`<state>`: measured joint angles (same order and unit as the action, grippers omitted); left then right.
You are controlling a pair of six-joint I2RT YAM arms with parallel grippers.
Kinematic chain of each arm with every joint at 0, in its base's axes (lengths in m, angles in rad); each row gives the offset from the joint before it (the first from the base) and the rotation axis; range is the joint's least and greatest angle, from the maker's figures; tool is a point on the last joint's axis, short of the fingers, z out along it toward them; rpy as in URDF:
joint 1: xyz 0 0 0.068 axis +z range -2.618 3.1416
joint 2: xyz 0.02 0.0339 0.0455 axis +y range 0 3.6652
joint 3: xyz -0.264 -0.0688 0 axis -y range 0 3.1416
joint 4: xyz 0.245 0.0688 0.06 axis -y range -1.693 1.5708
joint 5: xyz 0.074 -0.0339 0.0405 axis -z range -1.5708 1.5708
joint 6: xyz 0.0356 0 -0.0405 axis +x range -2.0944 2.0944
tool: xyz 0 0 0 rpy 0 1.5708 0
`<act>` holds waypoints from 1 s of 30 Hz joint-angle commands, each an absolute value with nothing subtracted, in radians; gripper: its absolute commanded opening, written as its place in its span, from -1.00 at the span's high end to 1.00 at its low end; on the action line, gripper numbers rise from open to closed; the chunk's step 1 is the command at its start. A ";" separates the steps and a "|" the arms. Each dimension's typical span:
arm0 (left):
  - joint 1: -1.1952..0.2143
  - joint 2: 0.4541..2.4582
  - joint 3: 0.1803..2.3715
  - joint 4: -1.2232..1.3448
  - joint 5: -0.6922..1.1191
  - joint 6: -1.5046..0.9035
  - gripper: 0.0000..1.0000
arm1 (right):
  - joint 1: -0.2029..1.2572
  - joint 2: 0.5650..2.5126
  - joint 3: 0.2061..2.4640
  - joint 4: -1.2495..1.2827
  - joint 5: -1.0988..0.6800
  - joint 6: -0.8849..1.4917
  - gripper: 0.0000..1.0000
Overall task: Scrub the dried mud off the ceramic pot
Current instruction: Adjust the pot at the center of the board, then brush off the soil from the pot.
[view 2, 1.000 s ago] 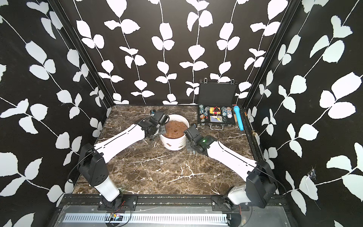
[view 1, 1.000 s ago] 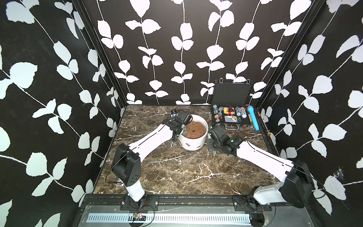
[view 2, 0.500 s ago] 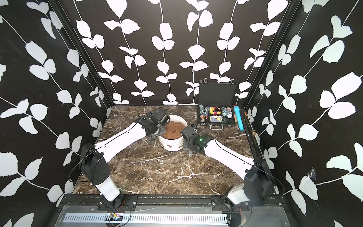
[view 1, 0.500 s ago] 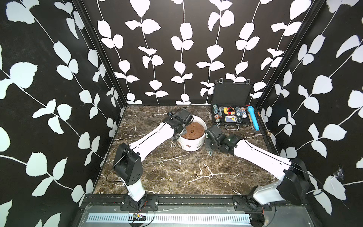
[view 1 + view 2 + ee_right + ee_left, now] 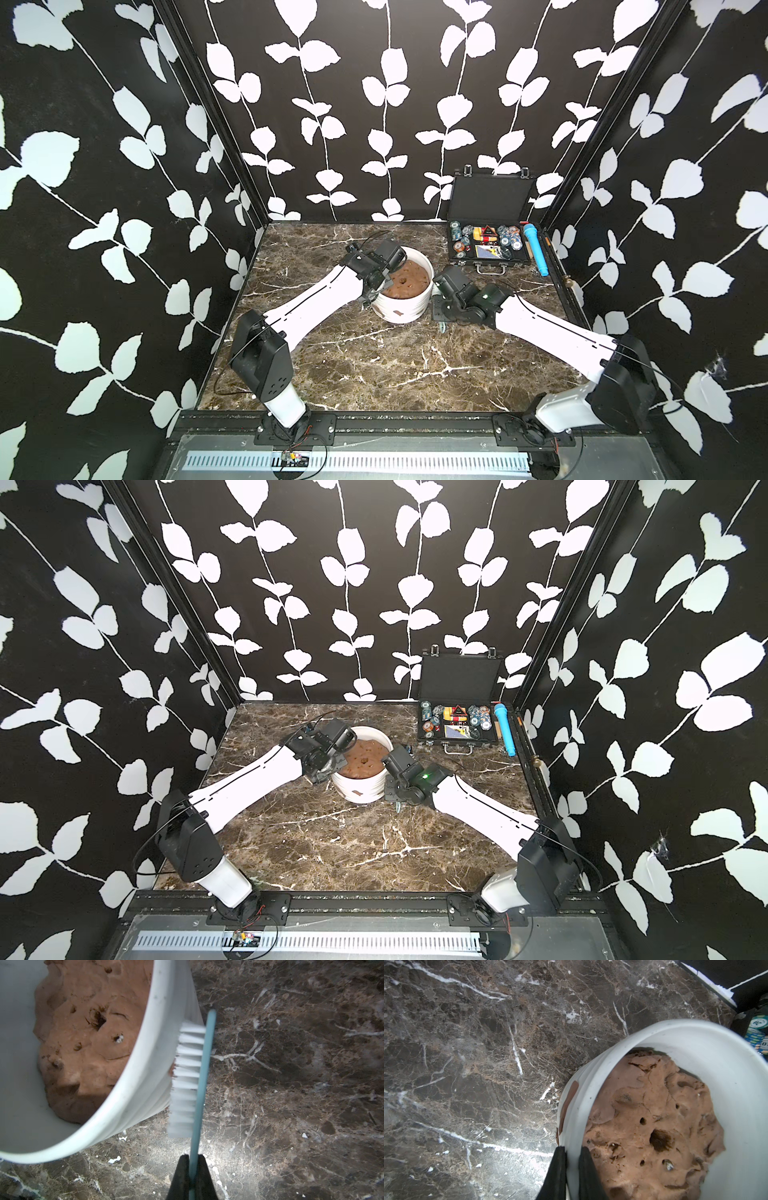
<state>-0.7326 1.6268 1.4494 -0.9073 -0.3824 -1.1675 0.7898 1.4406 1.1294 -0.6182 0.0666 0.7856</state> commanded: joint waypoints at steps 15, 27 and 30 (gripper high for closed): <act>-0.758 1.527 1.431 -0.834 -0.318 -1.166 1.00 | 0.867 1.354 1.144 -0.674 0.013 0.858 1.00; -0.761 1.520 1.416 -0.827 -0.326 -1.159 1.00 | 0.926 1.387 1.163 -0.714 -0.038 0.895 1.00; -0.761 1.528 1.421 -0.819 -0.320 -1.152 1.00 | 0.966 1.368 1.155 -0.773 -0.030 0.915 1.00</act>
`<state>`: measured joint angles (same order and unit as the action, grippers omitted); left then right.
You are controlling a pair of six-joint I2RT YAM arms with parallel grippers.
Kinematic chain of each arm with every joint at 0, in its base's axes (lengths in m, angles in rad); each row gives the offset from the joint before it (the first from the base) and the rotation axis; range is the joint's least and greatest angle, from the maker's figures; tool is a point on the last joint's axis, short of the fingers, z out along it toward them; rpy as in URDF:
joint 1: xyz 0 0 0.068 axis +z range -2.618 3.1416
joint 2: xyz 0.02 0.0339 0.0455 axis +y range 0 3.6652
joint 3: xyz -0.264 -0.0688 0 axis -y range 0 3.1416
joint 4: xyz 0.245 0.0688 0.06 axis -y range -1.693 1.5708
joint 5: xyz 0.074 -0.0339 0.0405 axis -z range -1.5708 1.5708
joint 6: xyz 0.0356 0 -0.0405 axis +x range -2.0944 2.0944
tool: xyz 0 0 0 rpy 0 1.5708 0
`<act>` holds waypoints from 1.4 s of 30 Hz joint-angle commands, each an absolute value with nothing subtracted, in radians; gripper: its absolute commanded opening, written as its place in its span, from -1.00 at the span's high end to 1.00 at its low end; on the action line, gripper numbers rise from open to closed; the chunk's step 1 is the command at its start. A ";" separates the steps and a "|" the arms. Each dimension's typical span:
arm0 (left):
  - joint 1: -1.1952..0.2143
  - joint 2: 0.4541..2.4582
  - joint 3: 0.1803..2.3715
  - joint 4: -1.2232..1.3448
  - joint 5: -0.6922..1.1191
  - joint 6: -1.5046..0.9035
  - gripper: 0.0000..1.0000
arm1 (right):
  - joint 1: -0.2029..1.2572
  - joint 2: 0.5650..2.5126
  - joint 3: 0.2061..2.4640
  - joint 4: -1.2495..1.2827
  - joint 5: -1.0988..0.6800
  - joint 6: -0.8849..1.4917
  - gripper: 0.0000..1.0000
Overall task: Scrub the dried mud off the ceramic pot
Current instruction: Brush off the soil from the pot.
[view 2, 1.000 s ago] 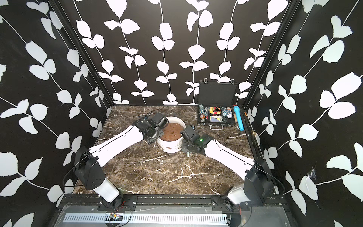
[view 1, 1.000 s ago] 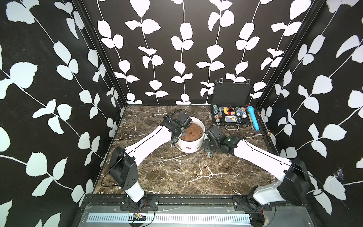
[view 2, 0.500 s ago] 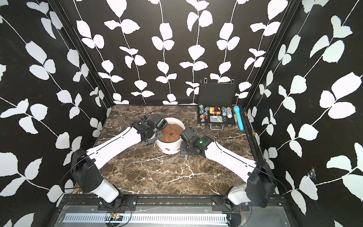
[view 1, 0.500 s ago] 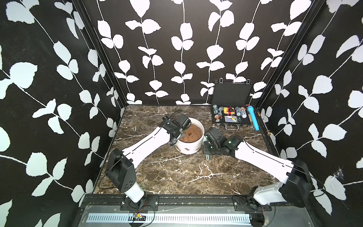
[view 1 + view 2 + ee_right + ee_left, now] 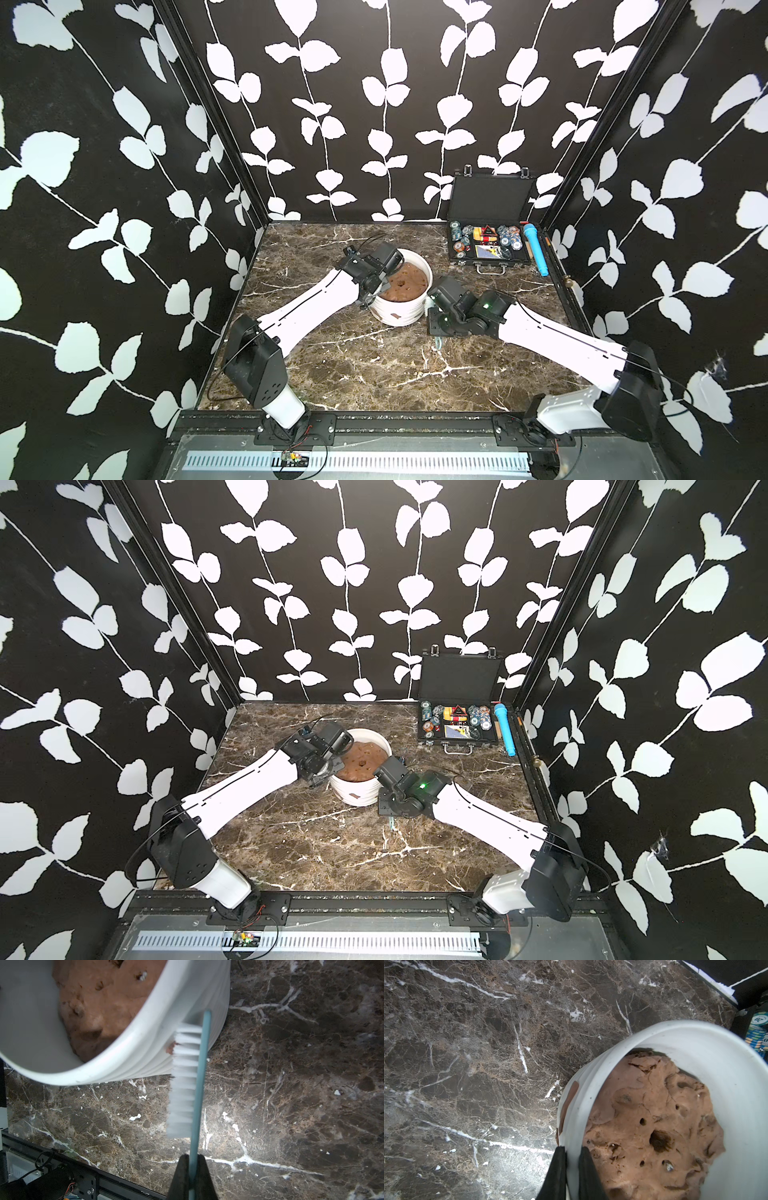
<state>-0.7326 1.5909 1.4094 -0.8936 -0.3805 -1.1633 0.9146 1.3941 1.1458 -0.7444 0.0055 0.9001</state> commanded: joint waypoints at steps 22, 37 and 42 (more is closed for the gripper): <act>-0.761 1.523 1.418 -0.805 -0.327 -1.146 1.00 | 0.887 1.447 1.092 -0.712 -0.055 0.831 1.00; -0.761 1.537 1.419 -0.801 -0.304 -1.152 1.00 | 0.859 1.500 1.038 -0.679 -0.011 0.879 1.00; -0.761 1.528 1.409 -0.803 -0.304 -1.156 1.00 | 0.855 1.552 1.094 -0.665 -0.013 0.828 1.00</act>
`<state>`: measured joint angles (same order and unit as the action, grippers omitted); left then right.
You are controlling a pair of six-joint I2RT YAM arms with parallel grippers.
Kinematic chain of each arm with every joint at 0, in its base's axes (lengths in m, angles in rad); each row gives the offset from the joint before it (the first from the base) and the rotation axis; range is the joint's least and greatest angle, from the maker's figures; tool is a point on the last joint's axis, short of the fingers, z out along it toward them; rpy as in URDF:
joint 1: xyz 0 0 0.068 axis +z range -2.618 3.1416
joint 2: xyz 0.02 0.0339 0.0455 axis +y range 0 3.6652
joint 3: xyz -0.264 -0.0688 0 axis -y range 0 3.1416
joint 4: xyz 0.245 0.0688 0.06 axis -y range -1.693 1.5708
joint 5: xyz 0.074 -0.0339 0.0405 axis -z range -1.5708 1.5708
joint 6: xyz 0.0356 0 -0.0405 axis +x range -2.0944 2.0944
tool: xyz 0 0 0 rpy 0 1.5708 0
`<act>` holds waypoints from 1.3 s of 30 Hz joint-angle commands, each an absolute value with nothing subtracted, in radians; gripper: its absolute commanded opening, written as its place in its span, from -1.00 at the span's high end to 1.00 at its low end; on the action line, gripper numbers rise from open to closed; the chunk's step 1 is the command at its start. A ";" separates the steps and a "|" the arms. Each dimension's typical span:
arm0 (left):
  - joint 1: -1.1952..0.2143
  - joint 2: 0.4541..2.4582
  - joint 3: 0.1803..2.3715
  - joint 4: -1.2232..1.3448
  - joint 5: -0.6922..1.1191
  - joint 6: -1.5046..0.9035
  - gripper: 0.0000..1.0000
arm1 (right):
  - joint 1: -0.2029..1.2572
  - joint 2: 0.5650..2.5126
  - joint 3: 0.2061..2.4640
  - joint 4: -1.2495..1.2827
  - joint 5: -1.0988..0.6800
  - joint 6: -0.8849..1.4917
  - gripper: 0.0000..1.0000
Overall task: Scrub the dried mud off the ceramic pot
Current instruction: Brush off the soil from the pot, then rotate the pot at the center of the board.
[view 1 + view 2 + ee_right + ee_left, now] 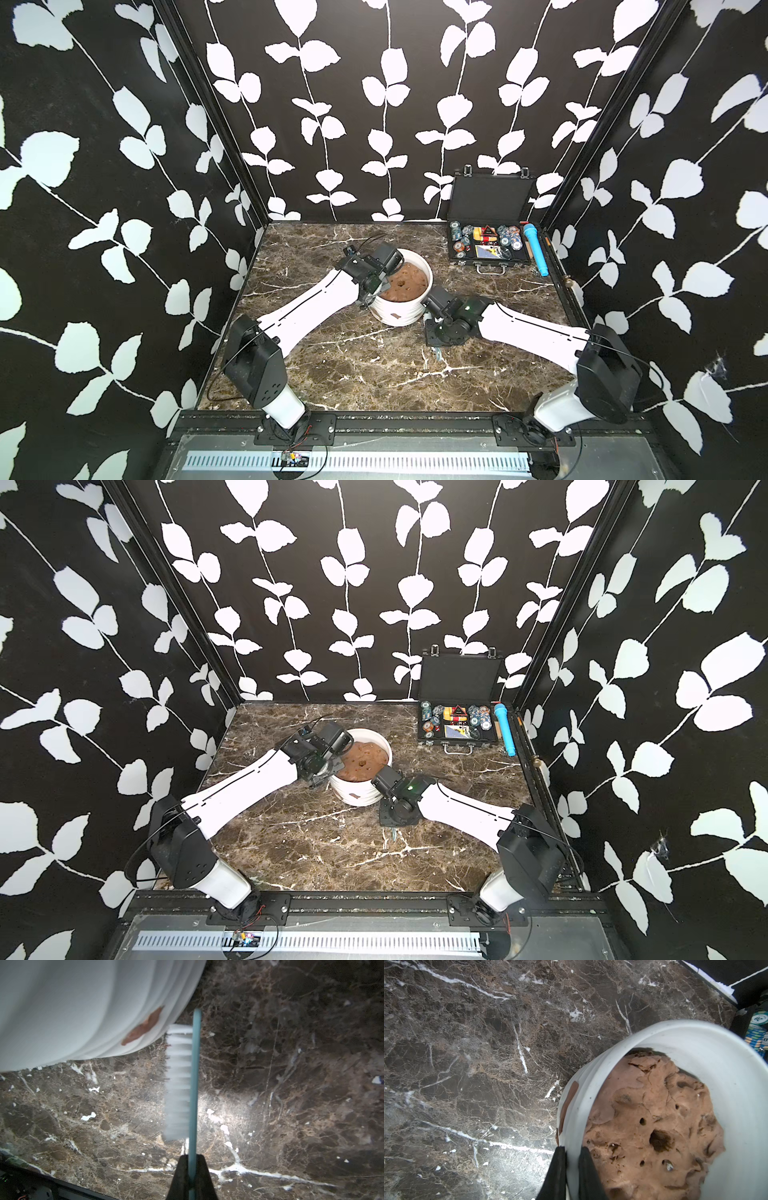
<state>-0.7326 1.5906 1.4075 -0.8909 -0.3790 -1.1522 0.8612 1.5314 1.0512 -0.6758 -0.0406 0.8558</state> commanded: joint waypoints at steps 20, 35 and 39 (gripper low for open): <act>-0.761 1.521 1.386 -0.792 -0.287 -1.173 1.00 | 0.996 1.539 1.097 -0.496 -0.101 0.907 1.00; -0.717 1.505 1.322 -0.633 -0.329 -0.793 1.00 | 0.856 1.361 1.064 -0.807 0.135 0.560 1.00; -0.664 1.505 1.294 -0.593 -0.285 -0.614 1.00 | 0.792 1.286 1.020 -0.704 0.026 0.351 1.00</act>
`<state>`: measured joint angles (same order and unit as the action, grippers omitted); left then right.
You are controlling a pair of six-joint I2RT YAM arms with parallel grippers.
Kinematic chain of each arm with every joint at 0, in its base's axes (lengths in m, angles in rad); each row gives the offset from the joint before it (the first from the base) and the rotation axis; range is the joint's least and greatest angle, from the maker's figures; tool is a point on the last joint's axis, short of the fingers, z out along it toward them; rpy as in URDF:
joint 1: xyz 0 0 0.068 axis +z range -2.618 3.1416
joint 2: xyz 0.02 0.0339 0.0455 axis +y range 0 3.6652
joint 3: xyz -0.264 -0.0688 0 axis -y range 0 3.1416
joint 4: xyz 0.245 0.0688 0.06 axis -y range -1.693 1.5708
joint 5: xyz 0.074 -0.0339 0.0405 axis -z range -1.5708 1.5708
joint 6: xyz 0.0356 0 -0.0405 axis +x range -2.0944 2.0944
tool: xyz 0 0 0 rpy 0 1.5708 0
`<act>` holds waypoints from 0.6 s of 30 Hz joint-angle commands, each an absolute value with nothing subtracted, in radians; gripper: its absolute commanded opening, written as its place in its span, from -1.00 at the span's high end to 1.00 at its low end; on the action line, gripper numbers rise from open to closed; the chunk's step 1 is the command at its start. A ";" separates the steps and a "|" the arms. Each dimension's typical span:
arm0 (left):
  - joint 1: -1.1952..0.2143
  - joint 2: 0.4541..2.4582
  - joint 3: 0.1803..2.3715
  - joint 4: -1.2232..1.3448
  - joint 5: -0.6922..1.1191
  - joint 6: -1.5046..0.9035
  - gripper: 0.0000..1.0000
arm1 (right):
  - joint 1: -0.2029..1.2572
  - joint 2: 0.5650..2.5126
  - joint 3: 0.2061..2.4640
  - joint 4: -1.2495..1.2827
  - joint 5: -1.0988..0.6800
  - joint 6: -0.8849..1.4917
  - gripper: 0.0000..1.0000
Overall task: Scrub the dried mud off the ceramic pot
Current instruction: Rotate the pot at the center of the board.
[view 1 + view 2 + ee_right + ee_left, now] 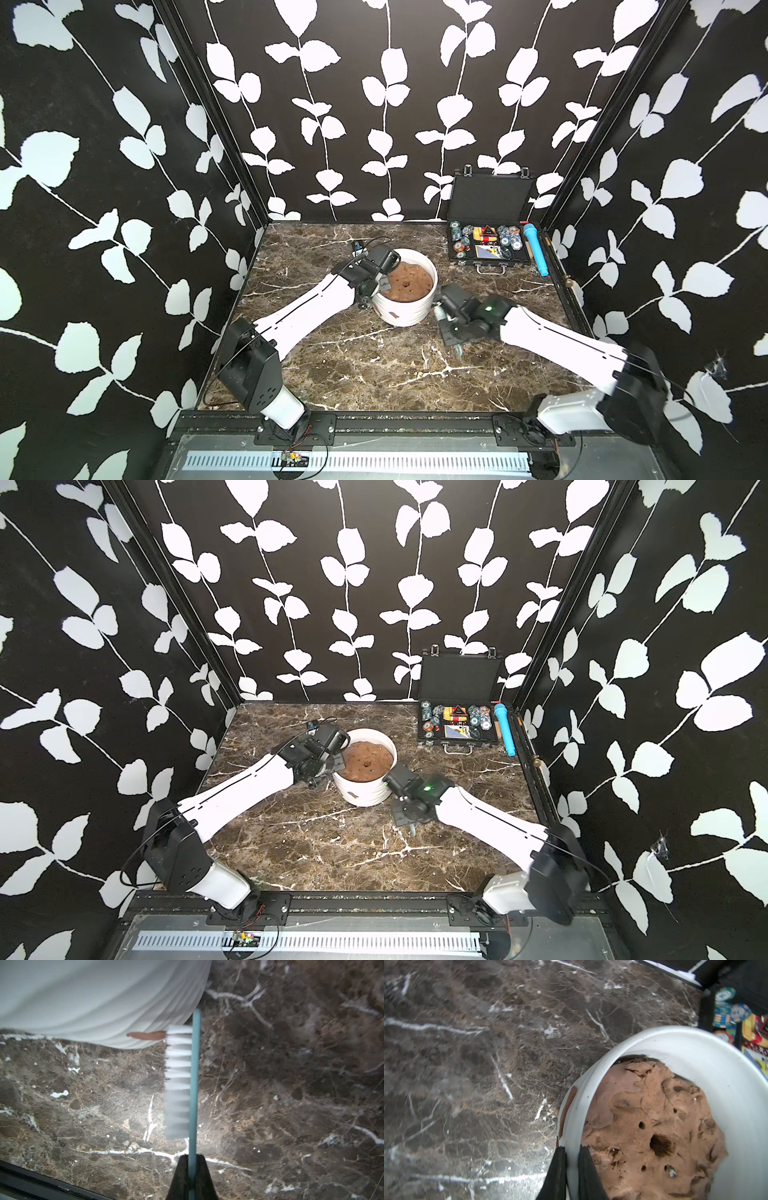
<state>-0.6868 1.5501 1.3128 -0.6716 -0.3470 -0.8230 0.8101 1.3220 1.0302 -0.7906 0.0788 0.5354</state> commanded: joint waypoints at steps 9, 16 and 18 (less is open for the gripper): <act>-0.553 1.551 1.304 -0.568 -0.210 -0.352 1.00 | 0.674 1.277 1.006 -0.753 -0.047 0.166 1.00; -0.508 1.621 1.354 -0.571 -0.120 -0.225 1.00 | 0.647 1.298 1.015 -0.712 -0.090 0.109 1.00; -0.508 1.635 1.369 -0.581 -0.115 -0.220 1.00 | 0.647 1.310 1.030 -0.705 -0.109 0.084 1.00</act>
<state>-0.5179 1.5898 1.3460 -0.6022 -0.1509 -0.2695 0.6518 1.2995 1.0019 -0.7406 -0.0692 0.1379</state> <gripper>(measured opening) 0.104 0.059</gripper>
